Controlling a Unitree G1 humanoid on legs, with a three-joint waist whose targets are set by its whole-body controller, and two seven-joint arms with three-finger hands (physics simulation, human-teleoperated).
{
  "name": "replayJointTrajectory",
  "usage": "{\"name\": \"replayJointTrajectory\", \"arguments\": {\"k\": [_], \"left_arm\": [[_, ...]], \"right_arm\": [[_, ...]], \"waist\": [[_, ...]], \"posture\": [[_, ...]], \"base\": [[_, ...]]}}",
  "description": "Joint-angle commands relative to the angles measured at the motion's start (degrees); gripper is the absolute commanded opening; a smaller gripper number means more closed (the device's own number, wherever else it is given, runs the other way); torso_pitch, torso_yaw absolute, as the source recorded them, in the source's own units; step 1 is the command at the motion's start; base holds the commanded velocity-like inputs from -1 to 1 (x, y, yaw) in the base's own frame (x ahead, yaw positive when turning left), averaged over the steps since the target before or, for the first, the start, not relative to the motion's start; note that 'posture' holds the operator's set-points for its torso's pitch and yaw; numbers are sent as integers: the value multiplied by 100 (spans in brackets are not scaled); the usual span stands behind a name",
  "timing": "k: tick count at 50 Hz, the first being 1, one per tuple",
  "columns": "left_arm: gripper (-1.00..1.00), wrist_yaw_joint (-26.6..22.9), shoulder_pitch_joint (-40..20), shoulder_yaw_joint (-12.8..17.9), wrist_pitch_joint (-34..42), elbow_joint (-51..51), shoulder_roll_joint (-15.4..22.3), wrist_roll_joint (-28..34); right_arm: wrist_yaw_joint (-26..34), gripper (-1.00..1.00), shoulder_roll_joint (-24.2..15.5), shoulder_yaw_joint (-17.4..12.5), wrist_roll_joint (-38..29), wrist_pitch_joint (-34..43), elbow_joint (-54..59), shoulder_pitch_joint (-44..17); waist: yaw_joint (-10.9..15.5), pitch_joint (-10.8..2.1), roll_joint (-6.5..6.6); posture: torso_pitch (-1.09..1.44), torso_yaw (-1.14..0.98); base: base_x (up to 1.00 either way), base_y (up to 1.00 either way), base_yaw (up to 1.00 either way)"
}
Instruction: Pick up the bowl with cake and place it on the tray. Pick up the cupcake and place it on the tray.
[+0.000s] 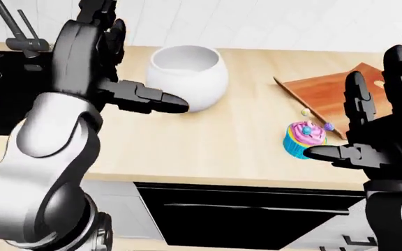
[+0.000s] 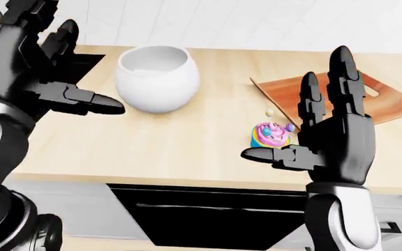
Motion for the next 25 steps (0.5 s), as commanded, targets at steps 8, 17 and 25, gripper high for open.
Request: {"name": "replayJointTrajectory", "arguments": {"k": [8,17,25], "left_arm": [[100,-1835,-607,-1283,-980,876,-10,2472],[100,-3489,-835,-1306,-2505,2128,-983,5201],[100,-3313,-636,-1056,-4262,3244,-1545,6240]], "right_arm": [[-36,100,-49,14,54,-132,-200,-57],[-83,100,-41,63,55,-113,-229,-79],[-50,100,1,83,23,-183,-203,-40]], "waist": [[21,-70,-21],[25,-73,-92],[32,-145,-139]], "posture": [[0,0],[0,0],[0,0]], "base": [[0,0,0],[0,0,0],[0,0,0]]}}
